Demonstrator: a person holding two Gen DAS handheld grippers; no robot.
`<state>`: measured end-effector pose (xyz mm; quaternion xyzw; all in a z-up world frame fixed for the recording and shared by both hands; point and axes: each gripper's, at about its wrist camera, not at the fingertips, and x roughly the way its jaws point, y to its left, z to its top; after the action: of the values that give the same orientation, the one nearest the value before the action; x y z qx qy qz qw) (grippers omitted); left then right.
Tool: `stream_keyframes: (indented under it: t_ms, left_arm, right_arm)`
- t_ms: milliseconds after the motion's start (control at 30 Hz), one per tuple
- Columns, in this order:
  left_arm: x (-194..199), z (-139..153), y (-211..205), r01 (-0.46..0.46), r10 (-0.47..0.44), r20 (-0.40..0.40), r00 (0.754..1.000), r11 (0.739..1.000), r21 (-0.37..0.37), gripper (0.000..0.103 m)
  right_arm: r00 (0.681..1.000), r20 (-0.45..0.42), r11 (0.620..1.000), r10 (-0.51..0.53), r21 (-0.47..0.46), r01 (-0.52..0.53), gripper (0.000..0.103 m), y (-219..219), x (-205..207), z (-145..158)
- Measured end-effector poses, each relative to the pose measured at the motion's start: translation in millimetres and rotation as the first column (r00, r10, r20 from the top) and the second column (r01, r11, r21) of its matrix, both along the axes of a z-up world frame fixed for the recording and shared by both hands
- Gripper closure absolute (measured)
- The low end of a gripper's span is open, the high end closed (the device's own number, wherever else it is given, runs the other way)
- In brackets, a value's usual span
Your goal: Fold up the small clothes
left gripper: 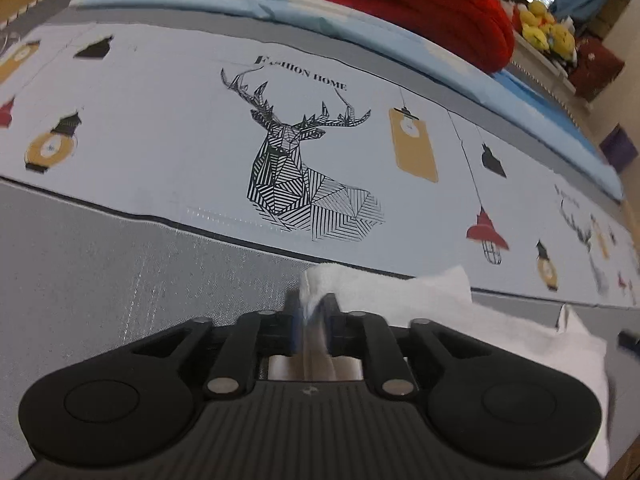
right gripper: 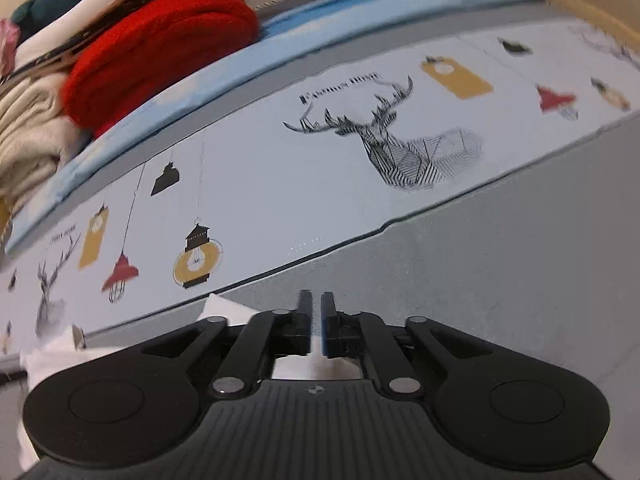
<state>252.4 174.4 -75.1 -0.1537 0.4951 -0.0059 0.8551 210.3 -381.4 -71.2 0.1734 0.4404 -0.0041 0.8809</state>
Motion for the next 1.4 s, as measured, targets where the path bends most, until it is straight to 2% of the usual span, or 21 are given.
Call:
stream_keyframes:
  t_ms: [33,67,133,233,300,333,367,433,500,567,633,733,800,900,933,1067,1233,1300,1333,1367,1400]
  left_arm:
    - [1.8,-2.0,1.4,-0.002,0.002,-0.011,1.000,1.000,-0.019,0.081]
    - [3.2,-4.6,1.9,-0.002,0.001,-0.022,1.000,1.000,-0.031,0.081]
    - [6.0,-7.0,-1.9,0.011,-0.011,-0.032,0.999,1.000,-0.024,0.080]
    - [6.7,-9.4,-8.9,0.033,-0.034,-0.036,0.999,0.999,-0.004,0.081]
    - [6.3,-11.0,-12.1,0.042,-0.042,-0.033,0.999,0.999,0.018,0.086]
    - [5.8,-10.0,-12.3,0.044,-0.043,-0.024,0.999,0.999,0.025,0.097]
    - [5.3,-6.7,-11.9,0.035,-0.035,-0.005,0.999,0.999,0.038,0.099]
    - [0.8,9.2,-9.7,-0.004,-0.001,0.097,0.995,0.998,0.057,0.099]
    - [-2.6,21.3,-14.7,-0.002,-0.017,0.190,0.982,0.995,0.100,0.099]
    - [1.1,16.7,-20.9,0.019,-0.044,0.169,0.985,0.990,0.143,0.099]
    - [6.5,6.7,-22.1,0.034,-0.047,0.098,0.994,0.991,0.130,0.096]
    - [6.0,3.2,-16.1,0.022,-0.027,0.053,0.998,0.994,0.106,0.078]
    - [0.9,2.5,-7.0,0.006,-0.007,0.023,1.000,0.998,0.065,0.055]
    - [-9.8,-0.8,6.9,-0.017,0.018,-0.037,0.999,1.000,0.006,0.037]
    - [-15.4,-3.1,10.8,-0.025,0.024,-0.064,0.998,1.000,-0.014,0.033]
    - [-30.1,-22.8,12.3,-0.030,0.006,-0.186,0.982,0.991,-0.127,0.029]
    - [-38.8,-27.8,-8.0,0.045,-0.059,-0.180,0.982,0.996,-0.083,0.034]
    - [-40.2,-28.3,-12.5,0.065,-0.078,-0.166,0.983,0.994,-0.085,0.069]
    - [-39.9,-28.2,-14.7,0.076,-0.089,-0.160,0.983,0.993,-0.088,0.074]
    - [-39.6,-26.8,-16.3,0.081,-0.091,-0.149,0.985,0.994,-0.072,0.081]
    - [-38.6,-26.2,-18.4,0.085,-0.093,-0.141,0.986,0.994,-0.062,0.084]
  right_arm:
    - [1.000,-0.019,1.000,0.010,0.012,-0.010,0.068,-3.3,-1.0,-3.0]
    - [0.998,-0.052,1.000,0.019,0.026,-0.017,0.064,-5.2,-1.7,-8.4]
    - [0.993,-0.112,0.998,0.043,0.045,-0.038,0.064,-3.9,0.0,-19.9]
    - [0.990,-0.118,0.997,0.075,0.001,-0.076,0.065,7.2,2.3,-25.2]
    - [0.989,-0.108,0.995,0.101,-0.016,-0.103,0.072,15.4,4.8,-25.8]
    - [0.988,-0.105,0.993,0.114,-0.029,-0.117,0.092,20.9,6.5,-26.5]
    - [0.988,-0.094,0.990,0.121,-0.059,-0.127,0.098,27.0,7.8,-25.2]
    - [0.997,0.009,0.989,0.074,-0.130,-0.072,0.099,28.6,6.3,-7.6]
    - [0.987,0.159,0.993,0.020,-0.119,-0.001,0.099,25.3,3.3,13.5]
    - [0.980,0.200,0.985,0.011,-0.173,0.025,0.099,32.2,4.6,18.5]
    - [0.990,0.139,0.982,0.000,-0.186,0.026,0.098,34.5,13.7,8.4]
    - [0.999,0.016,0.984,-0.047,-0.172,0.049,0.096,32.5,23.4,-8.3]
    - [0.998,-0.042,0.988,-0.054,-0.150,0.047,0.094,29.6,21.6,-14.5]
    - [0.994,-0.088,0.992,-0.068,-0.114,0.058,0.064,23.5,9.7,-15.2]
    - [0.992,-0.104,0.994,-0.070,-0.096,0.060,0.053,20.2,4.5,-15.6]
    - [0.977,-0.203,0.997,-0.071,-0.044,0.063,0.052,14.5,-18.8,-27.1]
    - [0.968,-0.250,1.000,-0.024,0.004,0.026,0.049,21.0,-35.8,-38.6]
    - [0.972,-0.235,1.000,-0.002,-0.028,-0.005,0.050,27.8,-36.8,-38.0]
    - [0.975,-0.224,0.999,0.009,-0.028,-0.016,0.066,28.3,-35.9,-36.2]
    - [0.977,-0.210,1.000,0.019,-0.004,-0.021,0.091,27.9,-35.1,-35.3]
    - [0.980,-0.199,1.000,0.016,0.017,-0.013,0.100,27.0,-33.8,-34.0]
